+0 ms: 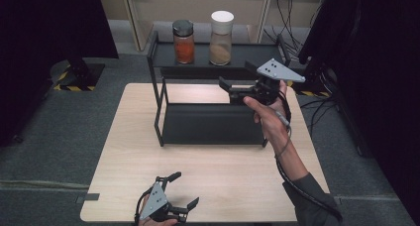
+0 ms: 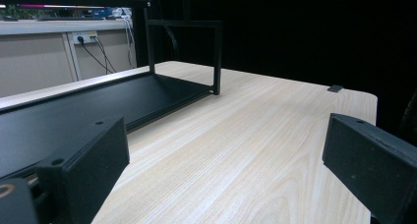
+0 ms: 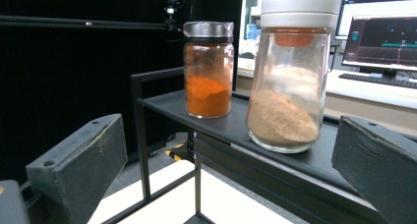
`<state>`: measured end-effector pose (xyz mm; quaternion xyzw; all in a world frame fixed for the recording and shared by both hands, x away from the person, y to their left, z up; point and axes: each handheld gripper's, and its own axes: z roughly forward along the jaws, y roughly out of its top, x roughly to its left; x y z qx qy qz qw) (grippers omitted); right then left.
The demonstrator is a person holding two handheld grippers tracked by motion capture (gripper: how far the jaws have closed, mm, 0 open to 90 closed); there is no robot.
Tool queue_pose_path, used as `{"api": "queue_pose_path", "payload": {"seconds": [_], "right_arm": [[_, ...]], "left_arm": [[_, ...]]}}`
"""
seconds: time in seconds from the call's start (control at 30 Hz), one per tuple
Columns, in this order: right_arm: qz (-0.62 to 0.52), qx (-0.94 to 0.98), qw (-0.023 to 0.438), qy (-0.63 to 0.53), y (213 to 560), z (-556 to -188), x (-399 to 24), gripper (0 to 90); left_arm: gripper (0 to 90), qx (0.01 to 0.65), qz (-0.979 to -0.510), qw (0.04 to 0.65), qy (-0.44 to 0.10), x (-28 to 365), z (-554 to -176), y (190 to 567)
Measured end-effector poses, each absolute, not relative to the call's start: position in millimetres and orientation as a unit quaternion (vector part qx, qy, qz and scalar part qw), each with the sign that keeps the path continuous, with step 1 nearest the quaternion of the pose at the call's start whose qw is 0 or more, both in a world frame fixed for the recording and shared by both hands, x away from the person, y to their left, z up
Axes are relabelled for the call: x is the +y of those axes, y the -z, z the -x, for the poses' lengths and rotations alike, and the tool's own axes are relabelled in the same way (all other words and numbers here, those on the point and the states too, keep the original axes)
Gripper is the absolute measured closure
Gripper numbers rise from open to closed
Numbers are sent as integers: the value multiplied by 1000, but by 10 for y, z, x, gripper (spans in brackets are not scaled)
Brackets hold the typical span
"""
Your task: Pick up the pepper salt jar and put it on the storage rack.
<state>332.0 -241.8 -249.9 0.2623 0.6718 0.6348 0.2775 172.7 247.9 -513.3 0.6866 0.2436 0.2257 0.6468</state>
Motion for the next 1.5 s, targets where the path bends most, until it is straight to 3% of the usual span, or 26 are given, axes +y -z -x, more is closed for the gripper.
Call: {"api": "queue_pose_path", "payload": {"seconds": [1.5], "right_arm": [[-237, 703, 261, -617, 3247, -2765, -2843, 4]], "left_arm": [[34, 245, -684, 647, -231, 2486, -1715, 5132]]}}
